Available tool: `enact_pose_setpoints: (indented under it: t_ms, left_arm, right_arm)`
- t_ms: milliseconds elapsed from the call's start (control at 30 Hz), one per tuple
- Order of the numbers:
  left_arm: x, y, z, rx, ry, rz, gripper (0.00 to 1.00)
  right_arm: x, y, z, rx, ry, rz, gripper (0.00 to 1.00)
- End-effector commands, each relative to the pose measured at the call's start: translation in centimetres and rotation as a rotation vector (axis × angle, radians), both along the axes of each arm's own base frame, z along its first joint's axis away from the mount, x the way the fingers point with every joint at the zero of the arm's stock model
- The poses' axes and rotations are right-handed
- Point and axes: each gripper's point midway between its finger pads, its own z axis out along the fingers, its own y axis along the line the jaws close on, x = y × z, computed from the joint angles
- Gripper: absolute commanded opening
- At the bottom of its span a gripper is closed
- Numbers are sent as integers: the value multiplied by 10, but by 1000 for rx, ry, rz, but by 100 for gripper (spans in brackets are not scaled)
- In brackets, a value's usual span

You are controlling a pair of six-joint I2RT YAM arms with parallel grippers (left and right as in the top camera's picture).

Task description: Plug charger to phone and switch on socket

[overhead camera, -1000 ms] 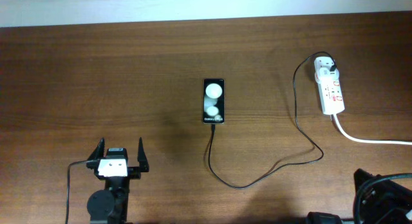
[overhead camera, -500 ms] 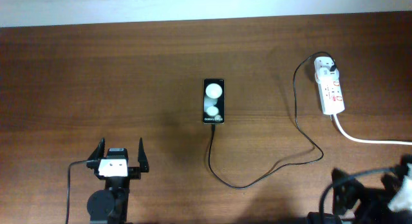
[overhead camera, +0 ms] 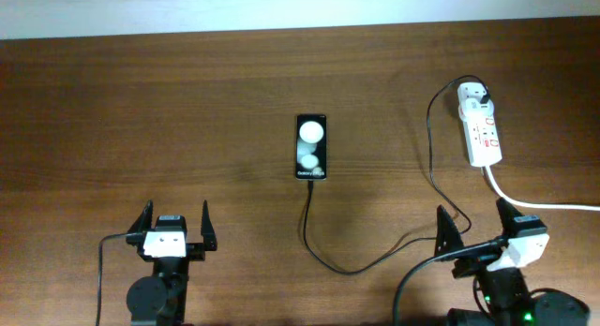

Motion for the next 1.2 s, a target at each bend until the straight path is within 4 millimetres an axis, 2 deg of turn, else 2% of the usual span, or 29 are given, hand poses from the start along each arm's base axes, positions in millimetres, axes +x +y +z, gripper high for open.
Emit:
enact_pose_setpoints:
  t_ms: [0, 267, 433, 667, 800, 867, 1167]
  left_arm:
    - [0, 0, 0, 15, -1, -5, 99]
    - [0, 0, 0, 15, -1, -5, 99]
    - [0, 0, 0, 15, -1, -5, 99]
    - [0, 0, 0, 15, -1, -5, 99]
    - [0, 0, 0, 15, -1, -5, 99]
    - [0, 0, 0, 15, -1, -5, 99]
    - [0, 0, 0, 15, -1, -5, 99]
  right_arm:
    - [10, 3, -18, -9, -25, 25, 99]
    - [35, -13, -33, -27, -119, -44, 99]
    - [48, -32, -58, 128, -125, -146, 99]
    - [56, -35, -94, 132, -77, -169, 98]
    - [56, -39, -100, 113, -58, -196, 98]
    - [55, -39, -115, 63, -2, -196, 99]
    - [55, -38, -114, 39, -5, -190, 99]
